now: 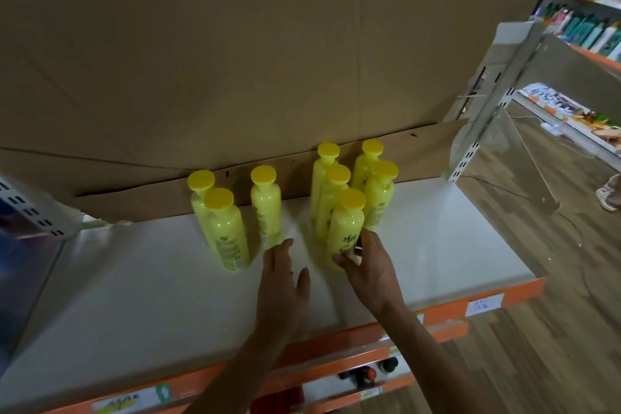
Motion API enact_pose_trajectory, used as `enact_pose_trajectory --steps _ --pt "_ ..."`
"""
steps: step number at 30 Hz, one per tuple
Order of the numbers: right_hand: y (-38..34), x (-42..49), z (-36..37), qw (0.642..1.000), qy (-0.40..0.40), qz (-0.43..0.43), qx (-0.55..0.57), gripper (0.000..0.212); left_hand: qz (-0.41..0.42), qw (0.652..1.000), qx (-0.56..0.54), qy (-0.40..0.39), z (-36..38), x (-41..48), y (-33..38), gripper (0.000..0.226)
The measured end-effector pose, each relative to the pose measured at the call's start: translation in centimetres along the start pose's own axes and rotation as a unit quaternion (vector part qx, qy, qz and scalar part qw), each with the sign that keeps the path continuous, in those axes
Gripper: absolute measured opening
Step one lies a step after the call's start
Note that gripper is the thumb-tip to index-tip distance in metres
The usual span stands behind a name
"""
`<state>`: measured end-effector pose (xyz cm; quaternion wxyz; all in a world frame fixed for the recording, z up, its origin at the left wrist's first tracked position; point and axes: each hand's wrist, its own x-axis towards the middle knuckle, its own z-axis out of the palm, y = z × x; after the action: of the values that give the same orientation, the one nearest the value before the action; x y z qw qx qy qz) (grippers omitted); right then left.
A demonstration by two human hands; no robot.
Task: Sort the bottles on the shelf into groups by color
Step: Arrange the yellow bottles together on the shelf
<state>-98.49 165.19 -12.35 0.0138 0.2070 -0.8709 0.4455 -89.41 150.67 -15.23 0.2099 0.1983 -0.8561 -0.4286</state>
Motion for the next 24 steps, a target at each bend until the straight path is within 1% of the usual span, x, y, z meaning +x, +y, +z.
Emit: enact_pose_trajectory --steps 2,6,9,12,15,17,19,22,24 --pt "0.2 0.1 0.0 1.000 -0.003 -0.009 0.003 0.047 -0.025 0.999 0.015 0.025 -0.2 0.1 -0.4 0.066" --pt "0.7 0.0 0.2 1.000 -0.007 -0.020 0.003 0.049 -0.077 0.996 0.039 0.020 -0.2 0.6 -0.8 0.089" --pt "1.0 0.0 0.2 0.999 -0.012 -0.027 -0.011 0.053 -0.099 0.995 0.022 0.015 -0.1 1.6 0.0 0.096" --pt "1.4 -0.3 0.1 0.999 -0.019 -0.027 -0.035 0.060 -0.131 0.991 -0.019 0.029 0.1 3.0 0.2 0.098" --pt "1.8 -0.5 0.3 0.998 -0.026 -0.019 -0.052 0.059 -0.141 0.987 -0.053 0.062 0.2 4.5 -0.2 0.096" --pt "2.1 -0.5 0.5 0.997 -0.030 -0.014 -0.065 0.056 -0.164 0.980 -0.079 0.082 0.3 5.2 -0.1 0.089" --pt "2.3 -0.3 0.7 0.997 -0.031 -0.013 -0.073 0.054 -0.176 0.976 -0.076 0.098 0.4 5.4 0.2 0.080" --pt "2.4 -0.1 0.7 0.996 -0.036 -0.009 -0.080 0.051 -0.158 0.980 -0.063 0.103 0.6 4.9 0.0 0.067" --pt "2.5 0.0 0.7 0.996 -0.036 -0.009 -0.082 0.051 -0.140 0.984 -0.050 0.099 0.7 4.5 -0.2 0.067"
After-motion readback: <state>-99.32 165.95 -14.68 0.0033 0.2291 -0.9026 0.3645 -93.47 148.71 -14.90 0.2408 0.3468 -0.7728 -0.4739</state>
